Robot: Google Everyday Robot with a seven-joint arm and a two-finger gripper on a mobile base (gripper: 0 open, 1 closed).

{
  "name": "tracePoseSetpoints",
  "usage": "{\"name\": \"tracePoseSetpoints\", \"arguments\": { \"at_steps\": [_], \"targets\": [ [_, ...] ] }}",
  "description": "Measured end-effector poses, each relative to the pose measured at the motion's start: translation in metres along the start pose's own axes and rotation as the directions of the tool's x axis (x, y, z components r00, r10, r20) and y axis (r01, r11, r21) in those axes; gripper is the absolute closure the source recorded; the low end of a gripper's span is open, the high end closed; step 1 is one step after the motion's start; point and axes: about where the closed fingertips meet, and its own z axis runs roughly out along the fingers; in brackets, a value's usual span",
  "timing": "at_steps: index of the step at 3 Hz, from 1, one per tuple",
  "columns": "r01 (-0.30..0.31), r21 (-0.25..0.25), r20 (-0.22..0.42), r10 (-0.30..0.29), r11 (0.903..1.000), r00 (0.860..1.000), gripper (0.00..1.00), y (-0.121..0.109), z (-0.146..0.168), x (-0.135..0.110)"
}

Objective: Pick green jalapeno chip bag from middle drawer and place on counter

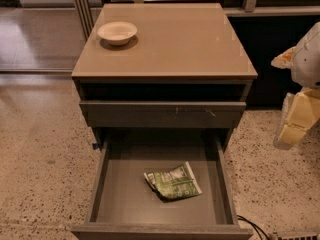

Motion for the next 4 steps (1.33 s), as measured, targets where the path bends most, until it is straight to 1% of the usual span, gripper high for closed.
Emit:
{"name": "tracePoseSetpoints", "arguments": {
  "at_steps": [1,2,3,4],
  "targets": [
    [-0.003,-0.046,-0.004,0.003,0.999,1.0,0.0,0.007,0.029,0.012],
    [-0.006,-0.082,-0.002,0.006,0.9966,1.0,0.0,0.008,0.055,0.023],
    [-0.006,-0.082,-0.002,0.006,0.9966,1.0,0.0,0.008,0.055,0.023],
    [0.008,-0.058,0.008,-0.007,0.9983,1.0,0.0,0.004,0.064,0.023]
  ]
}}
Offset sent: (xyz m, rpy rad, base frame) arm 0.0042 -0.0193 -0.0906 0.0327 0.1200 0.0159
